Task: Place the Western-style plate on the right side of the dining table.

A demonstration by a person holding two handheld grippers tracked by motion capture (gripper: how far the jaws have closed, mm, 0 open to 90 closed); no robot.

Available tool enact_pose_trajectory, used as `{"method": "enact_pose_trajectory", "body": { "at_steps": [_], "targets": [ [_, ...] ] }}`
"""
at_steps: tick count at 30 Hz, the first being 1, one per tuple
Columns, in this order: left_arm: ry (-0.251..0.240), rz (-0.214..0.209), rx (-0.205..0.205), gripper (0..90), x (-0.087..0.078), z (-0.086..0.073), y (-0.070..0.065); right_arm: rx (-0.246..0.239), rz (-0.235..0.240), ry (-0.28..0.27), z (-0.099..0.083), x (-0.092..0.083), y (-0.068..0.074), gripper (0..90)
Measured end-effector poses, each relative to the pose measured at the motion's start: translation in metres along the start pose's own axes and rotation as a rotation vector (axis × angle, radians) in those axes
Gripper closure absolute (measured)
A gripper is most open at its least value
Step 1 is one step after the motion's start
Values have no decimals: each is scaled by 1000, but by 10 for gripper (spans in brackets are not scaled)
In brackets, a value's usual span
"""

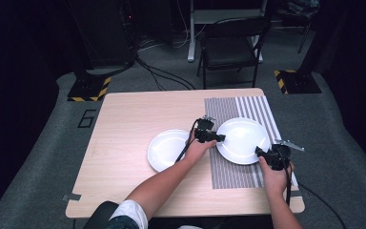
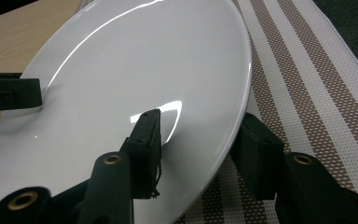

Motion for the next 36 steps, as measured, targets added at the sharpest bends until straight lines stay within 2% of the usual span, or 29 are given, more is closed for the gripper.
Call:
{"method": "enact_pose_trajectory", "body": {
  "at_steps": [9, 16, 19, 29, 32, 35, 36],
  "targets": [
    [8, 7, 6, 558, 5, -1, -3, 29, -4, 7, -1, 2, -7, 539],
    [6, 19, 9, 558, 8, 1, -4, 24, -13, 10, -1, 3, -9, 539],
    [14, 35, 33, 558, 10, 1, -4, 24, -20, 16, -2, 4, -10, 539],
    [19, 53, 46, 558, 14, 3, -7, 21, -55, 43, -5, 8, -14, 540],
    [22, 68, 61, 558, 15, 3, -7, 1, -68, 47, -6, 8, -15, 540],
    [26, 103, 115, 559, 17, 2, -6, -19, -85, 44, -6, 9, -15, 538],
    [30, 103, 115, 559, 17, 1, -6, -23, -94, 49, -6, 9, -15, 539]
  ]
}}
Point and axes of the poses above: each handheld gripper's, and its own axes: x roughly forward along the jaws, z roughly out of its top, y roughly to its left, the point moved 9 cm from there along x, roughly forward along the jaws, and after that the axes turned 7 degrees about -x, right-handed, at the moved point
